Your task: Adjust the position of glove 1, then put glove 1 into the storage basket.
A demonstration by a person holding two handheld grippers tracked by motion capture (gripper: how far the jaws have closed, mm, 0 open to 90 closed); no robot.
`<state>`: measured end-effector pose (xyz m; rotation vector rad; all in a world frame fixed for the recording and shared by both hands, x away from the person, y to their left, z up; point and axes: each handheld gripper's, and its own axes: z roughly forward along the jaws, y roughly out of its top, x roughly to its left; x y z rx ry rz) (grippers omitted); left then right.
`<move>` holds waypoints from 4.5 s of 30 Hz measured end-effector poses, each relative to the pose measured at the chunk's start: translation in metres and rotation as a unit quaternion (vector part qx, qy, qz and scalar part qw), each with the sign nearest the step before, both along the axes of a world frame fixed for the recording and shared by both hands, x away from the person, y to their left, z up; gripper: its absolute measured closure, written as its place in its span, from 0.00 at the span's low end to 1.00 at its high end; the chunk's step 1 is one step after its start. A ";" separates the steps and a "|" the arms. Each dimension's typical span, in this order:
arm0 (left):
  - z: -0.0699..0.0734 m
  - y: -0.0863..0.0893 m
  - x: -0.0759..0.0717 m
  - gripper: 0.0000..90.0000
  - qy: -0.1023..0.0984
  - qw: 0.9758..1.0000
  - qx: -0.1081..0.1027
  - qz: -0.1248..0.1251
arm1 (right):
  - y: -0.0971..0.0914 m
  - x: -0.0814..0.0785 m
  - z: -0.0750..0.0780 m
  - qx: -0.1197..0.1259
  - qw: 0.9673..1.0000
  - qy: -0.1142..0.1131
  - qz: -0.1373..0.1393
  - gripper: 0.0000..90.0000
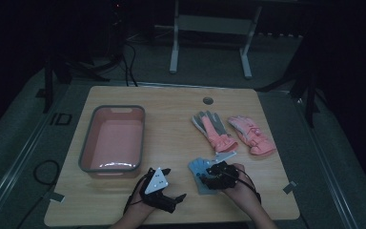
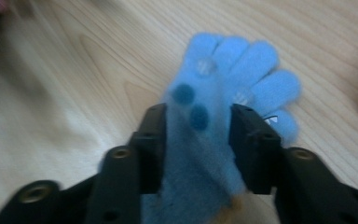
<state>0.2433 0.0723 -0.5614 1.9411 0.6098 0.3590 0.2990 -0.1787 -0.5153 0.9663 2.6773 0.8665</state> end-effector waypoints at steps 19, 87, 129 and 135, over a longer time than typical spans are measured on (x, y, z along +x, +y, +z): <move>0.020 -0.035 0.003 0.00 0.030 0.993 0.033 -0.110 | -0.032 0.020 0.019 0.140 0.990 0.023 -0.004 0.14; 0.109 -0.041 0.076 0.87 -0.046 0.963 0.210 -0.161 | 0.030 0.076 0.058 0.166 0.986 0.007 -0.018 0.89; 0.130 0.134 0.072 0.87 -0.023 0.970 0.240 -0.037 | 0.226 0.111 0.089 0.171 0.980 0.016 0.099 0.89; 0.120 0.162 0.072 0.87 -0.007 0.970 0.242 -0.028 | 0.258 0.113 0.079 0.171 0.979 0.029 0.109 0.89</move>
